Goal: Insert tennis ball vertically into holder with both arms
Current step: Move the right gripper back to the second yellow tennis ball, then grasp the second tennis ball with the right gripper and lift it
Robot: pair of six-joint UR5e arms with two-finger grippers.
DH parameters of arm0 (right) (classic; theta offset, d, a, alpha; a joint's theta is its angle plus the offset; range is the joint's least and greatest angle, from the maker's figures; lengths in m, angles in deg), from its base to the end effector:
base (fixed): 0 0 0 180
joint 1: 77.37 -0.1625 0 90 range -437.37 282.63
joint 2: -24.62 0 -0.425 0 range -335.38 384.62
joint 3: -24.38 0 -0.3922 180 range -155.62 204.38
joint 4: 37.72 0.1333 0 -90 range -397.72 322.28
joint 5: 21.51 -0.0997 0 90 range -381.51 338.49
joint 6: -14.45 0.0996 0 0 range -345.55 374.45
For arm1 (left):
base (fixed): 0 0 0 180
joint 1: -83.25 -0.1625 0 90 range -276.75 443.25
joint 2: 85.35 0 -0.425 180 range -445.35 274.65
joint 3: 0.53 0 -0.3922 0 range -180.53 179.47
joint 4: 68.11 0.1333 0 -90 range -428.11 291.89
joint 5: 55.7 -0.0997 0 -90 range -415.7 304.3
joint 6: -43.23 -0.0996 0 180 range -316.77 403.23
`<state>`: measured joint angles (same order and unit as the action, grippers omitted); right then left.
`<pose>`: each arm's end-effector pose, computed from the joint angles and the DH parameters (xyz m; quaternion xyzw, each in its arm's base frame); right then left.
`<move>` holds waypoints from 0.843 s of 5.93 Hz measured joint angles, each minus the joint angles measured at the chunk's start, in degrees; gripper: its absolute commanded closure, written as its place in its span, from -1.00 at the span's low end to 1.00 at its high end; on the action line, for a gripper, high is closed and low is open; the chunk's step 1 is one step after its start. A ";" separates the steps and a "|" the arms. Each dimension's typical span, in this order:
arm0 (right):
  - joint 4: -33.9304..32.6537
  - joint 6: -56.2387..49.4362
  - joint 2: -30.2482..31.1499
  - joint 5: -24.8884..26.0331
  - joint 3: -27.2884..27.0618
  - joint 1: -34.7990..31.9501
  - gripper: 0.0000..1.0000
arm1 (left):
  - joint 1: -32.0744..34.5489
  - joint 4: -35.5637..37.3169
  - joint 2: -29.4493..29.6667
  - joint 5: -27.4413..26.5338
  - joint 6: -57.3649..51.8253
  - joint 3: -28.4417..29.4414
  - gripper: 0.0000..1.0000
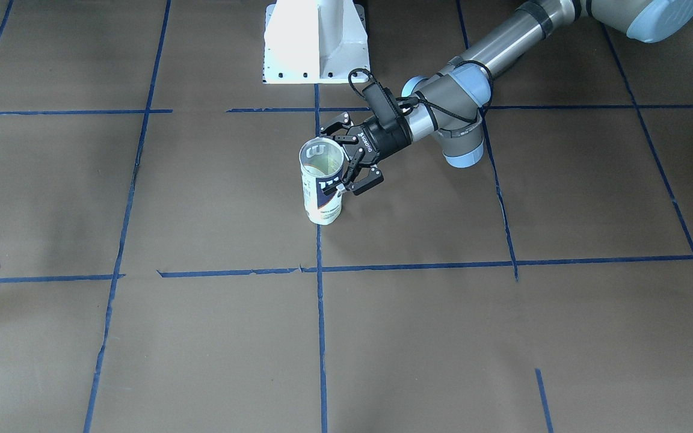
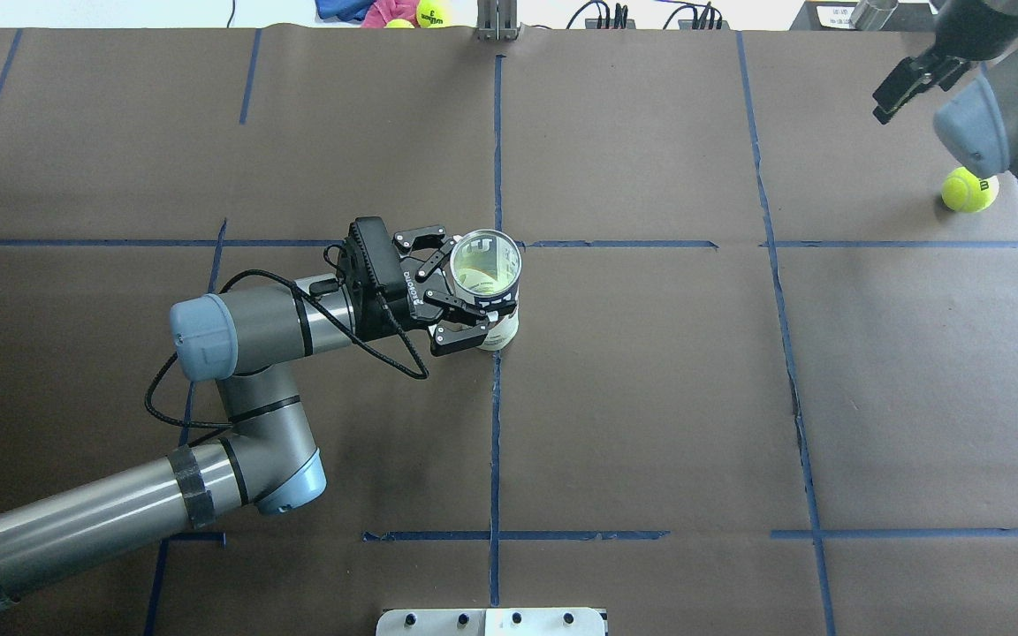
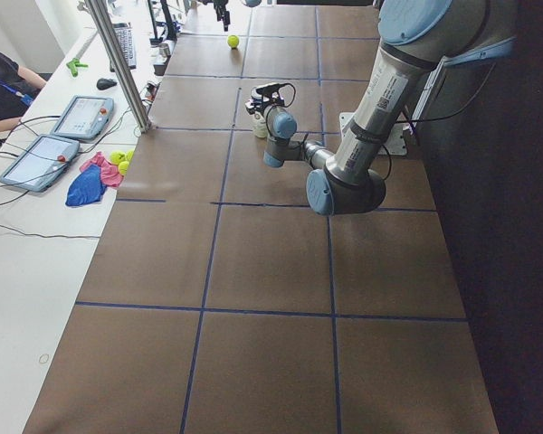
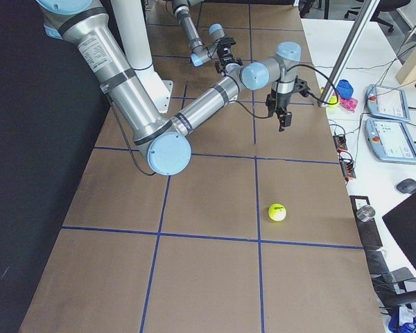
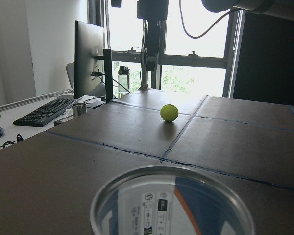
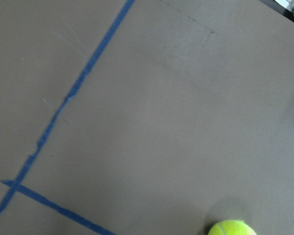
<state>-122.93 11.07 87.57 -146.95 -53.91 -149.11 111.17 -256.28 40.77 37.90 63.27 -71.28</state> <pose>-0.1454 -0.6818 0.4791 0.1263 -0.3187 -0.2283 0.9112 0.5358 -0.4277 0.2596 0.6247 0.5665 0.2173 0.4915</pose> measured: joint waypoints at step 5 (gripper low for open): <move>18.12 -3.52 5.04 2.16 14.40 -0.10 -0.99 | -0.03 0.07 0.00 0.00 -0.01 0.00 -0.72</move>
<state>-104.81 7.55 92.61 -144.79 -39.50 -149.21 111.14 -256.21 40.77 37.90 63.27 -71.28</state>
